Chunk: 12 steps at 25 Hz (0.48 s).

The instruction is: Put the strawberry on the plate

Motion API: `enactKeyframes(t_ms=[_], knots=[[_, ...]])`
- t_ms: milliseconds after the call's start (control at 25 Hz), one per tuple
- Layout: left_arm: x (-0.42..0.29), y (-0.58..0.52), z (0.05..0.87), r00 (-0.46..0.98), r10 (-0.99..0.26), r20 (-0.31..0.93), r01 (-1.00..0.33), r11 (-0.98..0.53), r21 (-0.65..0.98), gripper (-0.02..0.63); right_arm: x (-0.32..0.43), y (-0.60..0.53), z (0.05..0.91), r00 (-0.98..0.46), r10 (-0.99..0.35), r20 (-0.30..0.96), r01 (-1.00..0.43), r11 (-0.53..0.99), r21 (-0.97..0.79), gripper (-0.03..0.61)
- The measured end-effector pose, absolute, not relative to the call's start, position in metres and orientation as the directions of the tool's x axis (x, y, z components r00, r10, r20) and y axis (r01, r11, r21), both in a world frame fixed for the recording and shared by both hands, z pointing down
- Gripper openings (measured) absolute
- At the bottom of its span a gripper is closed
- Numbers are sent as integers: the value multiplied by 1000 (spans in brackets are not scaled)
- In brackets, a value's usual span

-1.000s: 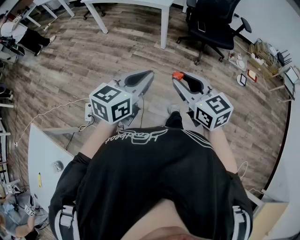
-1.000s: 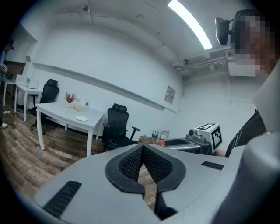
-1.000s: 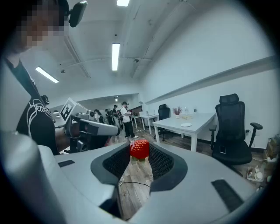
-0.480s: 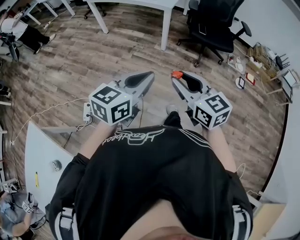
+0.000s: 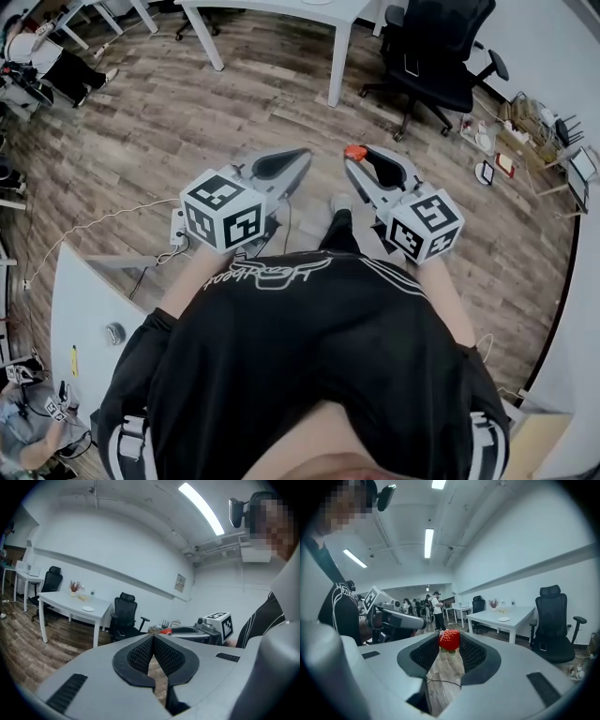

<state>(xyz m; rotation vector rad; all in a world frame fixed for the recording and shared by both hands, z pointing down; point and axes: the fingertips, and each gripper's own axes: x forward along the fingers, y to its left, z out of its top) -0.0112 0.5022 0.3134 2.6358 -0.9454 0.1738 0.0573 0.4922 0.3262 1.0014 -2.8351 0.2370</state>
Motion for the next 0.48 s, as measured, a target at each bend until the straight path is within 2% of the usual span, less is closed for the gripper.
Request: enactKeyframes(t_ms=[480], knots=[[9, 410, 317, 773, -598, 214, -635, -721, 278, 8, 86, 401, 330, -765, -628, 146, -644, 753, -135, 127]])
